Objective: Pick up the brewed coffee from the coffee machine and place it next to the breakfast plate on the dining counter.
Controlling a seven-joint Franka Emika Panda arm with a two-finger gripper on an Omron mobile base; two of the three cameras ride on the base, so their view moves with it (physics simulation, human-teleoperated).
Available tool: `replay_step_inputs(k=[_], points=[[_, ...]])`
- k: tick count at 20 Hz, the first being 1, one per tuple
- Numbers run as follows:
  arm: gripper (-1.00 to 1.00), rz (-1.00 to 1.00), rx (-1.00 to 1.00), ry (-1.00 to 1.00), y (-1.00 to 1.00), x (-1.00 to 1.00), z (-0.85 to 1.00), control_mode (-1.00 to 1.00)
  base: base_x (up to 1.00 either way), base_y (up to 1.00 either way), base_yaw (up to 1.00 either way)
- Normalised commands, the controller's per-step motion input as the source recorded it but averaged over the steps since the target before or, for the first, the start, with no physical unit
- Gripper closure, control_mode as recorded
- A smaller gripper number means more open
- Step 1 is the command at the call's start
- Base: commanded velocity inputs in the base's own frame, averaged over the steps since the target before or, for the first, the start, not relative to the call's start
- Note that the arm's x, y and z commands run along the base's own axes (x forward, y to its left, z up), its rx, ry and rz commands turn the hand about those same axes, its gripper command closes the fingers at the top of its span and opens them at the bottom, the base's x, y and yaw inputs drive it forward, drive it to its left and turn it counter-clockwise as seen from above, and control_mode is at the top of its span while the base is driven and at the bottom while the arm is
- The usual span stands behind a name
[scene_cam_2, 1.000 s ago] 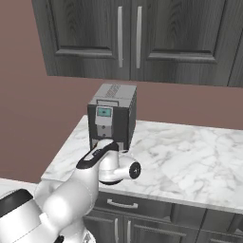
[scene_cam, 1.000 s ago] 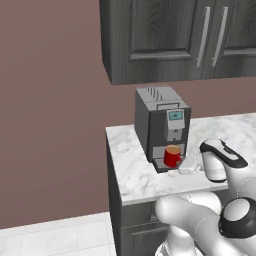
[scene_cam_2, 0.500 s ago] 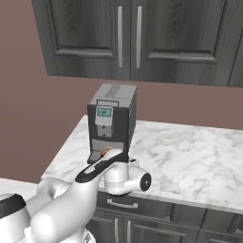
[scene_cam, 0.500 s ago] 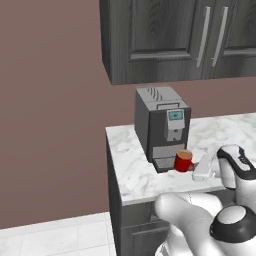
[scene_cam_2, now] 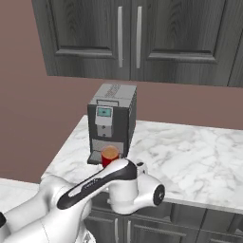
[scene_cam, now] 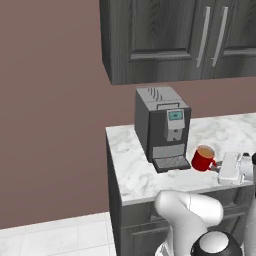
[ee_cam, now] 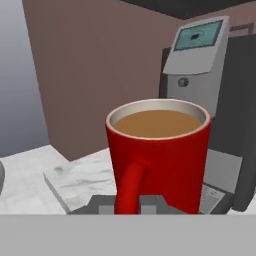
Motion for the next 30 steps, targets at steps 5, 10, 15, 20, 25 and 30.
replay_step_inputs(k=[5,10,15,20,25,30], points=[[1.0,0.01,-0.04,-0.01,-0.07,-0.7,0.9,-1.0,0.0,0.0,0.0],[1.0,0.0,-0.04,0.0,0.12,-0.18,0.73,-1.0,0.0,0.0,0.0],[1.0,0.03,-0.1,0.03,0.28,0.0,0.46,-1.0,0.0,0.0,0.0],[1.0,0.06,-0.03,0.14,0.03,-0.02,-0.06,-1.0,0.0,0.0,0.0],[1.0,0.01,0.0,0.0,0.04,-0.05,-0.04,1.0,-0.52,0.09,0.02],[1.0,0.0,0.0,0.0,0.0,0.0,0.0,1.0,-0.74,0.15,-0.13]])
